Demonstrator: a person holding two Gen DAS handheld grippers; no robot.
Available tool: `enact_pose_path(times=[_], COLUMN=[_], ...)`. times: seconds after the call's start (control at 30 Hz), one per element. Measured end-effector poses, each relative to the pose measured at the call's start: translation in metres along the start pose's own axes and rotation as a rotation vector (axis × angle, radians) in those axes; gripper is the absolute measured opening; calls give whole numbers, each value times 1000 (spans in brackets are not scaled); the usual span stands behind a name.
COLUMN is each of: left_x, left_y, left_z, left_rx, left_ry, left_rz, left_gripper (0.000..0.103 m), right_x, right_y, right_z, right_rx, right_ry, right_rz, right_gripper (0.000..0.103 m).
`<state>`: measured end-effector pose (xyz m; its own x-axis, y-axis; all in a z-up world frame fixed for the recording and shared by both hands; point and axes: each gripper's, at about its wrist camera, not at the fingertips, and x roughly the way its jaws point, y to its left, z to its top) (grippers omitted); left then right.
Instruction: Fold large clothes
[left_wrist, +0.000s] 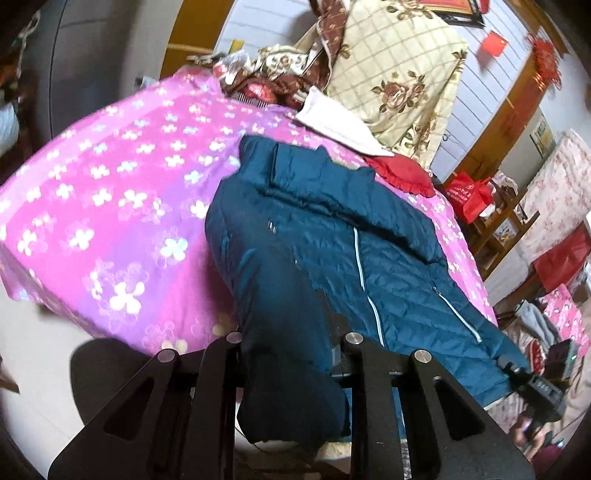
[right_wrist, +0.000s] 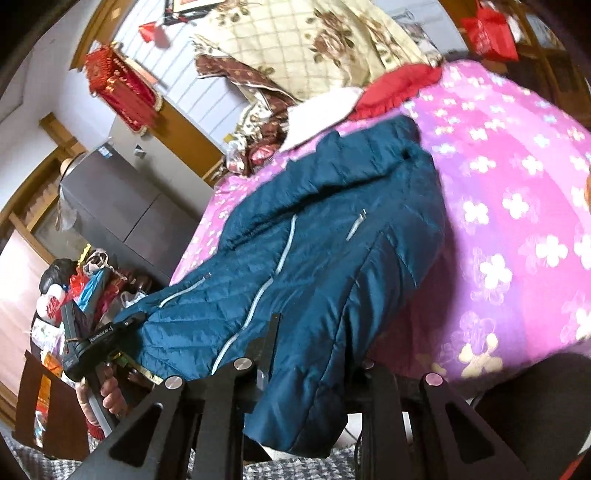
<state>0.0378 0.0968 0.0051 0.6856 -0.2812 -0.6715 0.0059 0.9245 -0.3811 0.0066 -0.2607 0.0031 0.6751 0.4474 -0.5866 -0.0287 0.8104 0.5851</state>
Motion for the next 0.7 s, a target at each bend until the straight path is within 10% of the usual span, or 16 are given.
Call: enact_pose_path(times=[0.7], left_x=[19], left_y=[-34], left_z=[89], left_rx=[130], left_ry=[-159], left_rz=[85], left_gripper=[18], right_x=[19], right_y=[23], right_z=[110], right_rx=[-95], right_ry=[-138], right_rz=[-49], right_gripper=[19])
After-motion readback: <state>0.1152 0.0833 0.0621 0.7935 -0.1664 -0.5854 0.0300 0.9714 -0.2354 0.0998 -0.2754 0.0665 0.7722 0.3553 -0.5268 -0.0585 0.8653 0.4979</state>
